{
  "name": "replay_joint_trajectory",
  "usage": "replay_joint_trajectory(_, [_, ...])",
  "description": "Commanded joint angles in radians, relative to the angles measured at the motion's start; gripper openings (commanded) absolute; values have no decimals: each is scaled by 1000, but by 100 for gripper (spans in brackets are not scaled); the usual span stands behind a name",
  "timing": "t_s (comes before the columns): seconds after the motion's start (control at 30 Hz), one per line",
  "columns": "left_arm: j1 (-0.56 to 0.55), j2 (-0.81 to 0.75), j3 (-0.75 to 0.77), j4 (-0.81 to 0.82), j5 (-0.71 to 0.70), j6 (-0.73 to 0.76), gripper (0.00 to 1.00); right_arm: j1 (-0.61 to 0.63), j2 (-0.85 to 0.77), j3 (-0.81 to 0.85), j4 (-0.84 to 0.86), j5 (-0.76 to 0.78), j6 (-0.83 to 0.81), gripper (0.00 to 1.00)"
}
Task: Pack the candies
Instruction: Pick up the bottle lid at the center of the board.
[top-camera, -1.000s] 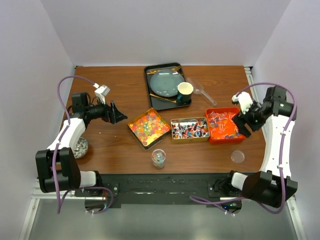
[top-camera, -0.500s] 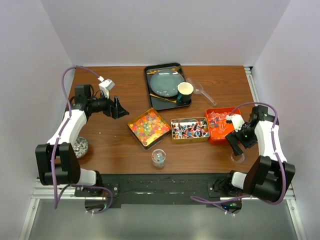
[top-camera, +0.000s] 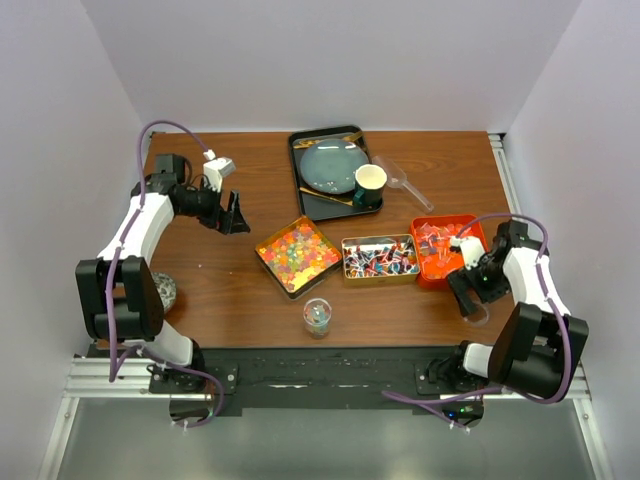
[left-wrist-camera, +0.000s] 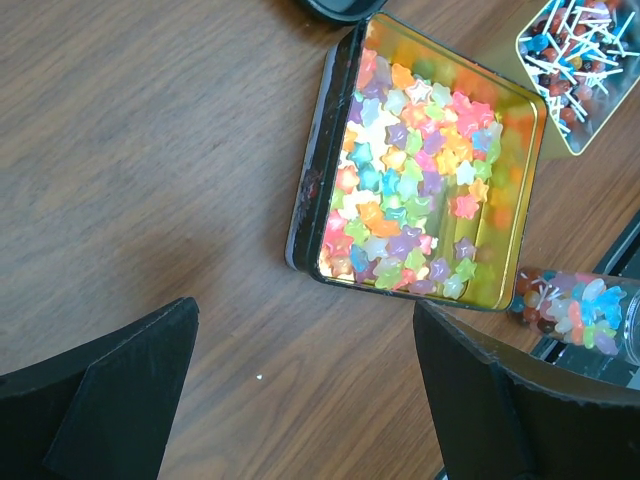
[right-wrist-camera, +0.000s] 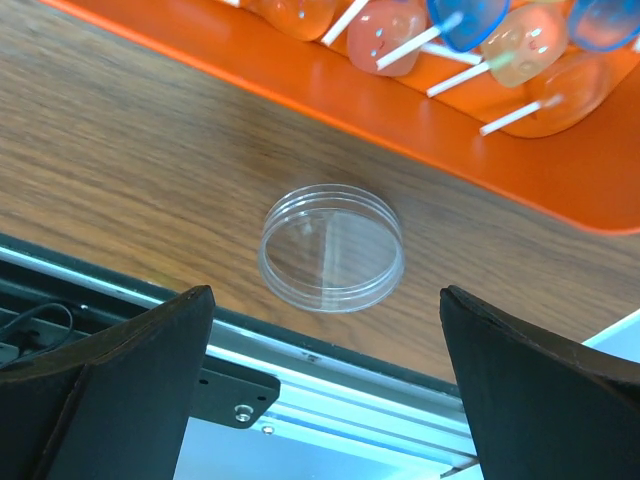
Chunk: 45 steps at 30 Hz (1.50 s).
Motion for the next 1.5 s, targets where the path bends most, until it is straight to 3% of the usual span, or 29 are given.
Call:
replay_joint_trajectory(0.0, [0, -14, 20, -2, -22, -13, 93, -1, -8, -44, 37, 42, 0, 99])
replay_joint_trajectory(0.2, [0, -41, -11, 24, -22, -36, 93, -1, 6, -88, 78, 93, -9, 99])
replay_joint_trajectory(0.6, [-1, -41, -38, 56, -8, -64, 93, -1, 93, -72, 107, 45, 15, 95])
replay_joint_trajectory(0.87, [-1, -38, -63, 79, -4, -82, 93, -1, 84, -107, 147, 65, -5, 83])
replay_joint_trajectory(0.97, [-1, -38, -70, 90, 1, -85, 92, -1, 63, -125, 164, 82, -22, 75])
replay_joint_trajectory(1.0, [-1, -38, -74, 91, 2, -88, 92, -1, 58, -128, 167, 87, -22, 67])
replay_joint_trajectory(1.13, [-1, -38, -84, 113, 13, -100, 92, -1, 56, -142, 163, 97, -25, 58])
replay_joint_trajectory(1.33, [-3, -35, -95, 143, 42, -120, 92, -1, -28, -75, 57, 85, -23, 52])
replay_joint_trajectory(1.47, [-3, -37, -132, 238, 108, -191, 91, 1, -102, 156, -163, -20, -43, 53])
